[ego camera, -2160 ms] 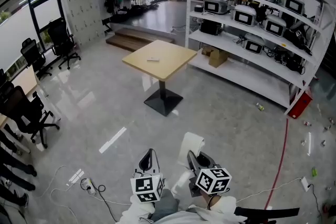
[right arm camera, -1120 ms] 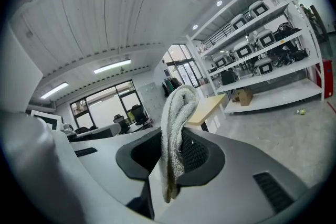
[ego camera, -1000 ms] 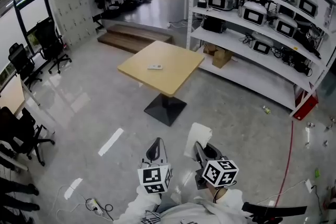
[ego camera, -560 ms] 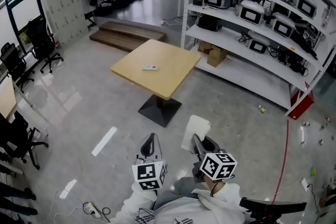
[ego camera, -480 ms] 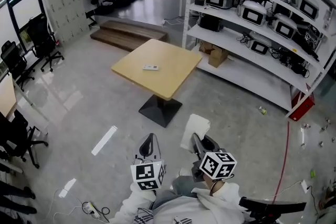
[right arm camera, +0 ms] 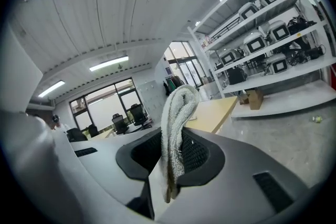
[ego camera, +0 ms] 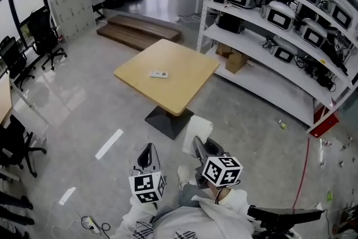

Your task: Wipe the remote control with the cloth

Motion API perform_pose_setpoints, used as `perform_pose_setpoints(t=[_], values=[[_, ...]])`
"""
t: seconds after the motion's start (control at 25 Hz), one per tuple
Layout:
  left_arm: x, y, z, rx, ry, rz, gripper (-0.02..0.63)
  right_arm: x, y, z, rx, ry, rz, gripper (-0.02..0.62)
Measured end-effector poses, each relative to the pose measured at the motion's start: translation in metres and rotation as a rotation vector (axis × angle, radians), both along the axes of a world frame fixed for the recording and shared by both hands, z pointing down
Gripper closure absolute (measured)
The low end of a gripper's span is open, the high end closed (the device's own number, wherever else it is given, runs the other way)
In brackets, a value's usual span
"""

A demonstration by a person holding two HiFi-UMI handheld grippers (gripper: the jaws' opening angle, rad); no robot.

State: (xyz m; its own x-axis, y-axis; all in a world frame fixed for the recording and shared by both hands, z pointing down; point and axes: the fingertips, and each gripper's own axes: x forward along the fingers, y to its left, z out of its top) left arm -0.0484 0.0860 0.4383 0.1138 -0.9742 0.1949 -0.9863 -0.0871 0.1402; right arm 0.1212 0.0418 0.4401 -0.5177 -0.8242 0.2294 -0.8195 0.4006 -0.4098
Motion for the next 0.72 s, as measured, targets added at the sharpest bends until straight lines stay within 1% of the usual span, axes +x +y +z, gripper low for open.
perform_pose_setpoints(t=[0.12,0.36,0.72], values=[[-0.003,-0.034,-0.001,-0.001,-0.014,-0.002,0.62,-0.007,-0.033,-0.002,0.024,0.023,-0.016,0.506],[0.002,-0.103,-0.001,-0.011,-0.012,-0.009,0.62,-0.006,-0.098,0.004,-0.011,0.026,-0.031,0.506],[-0.006,-0.192,-0.001,-0.013,0.022,-0.031,0.62,-0.012,-0.194,-0.002,-0.017,0.043,-0.056,0.506]])
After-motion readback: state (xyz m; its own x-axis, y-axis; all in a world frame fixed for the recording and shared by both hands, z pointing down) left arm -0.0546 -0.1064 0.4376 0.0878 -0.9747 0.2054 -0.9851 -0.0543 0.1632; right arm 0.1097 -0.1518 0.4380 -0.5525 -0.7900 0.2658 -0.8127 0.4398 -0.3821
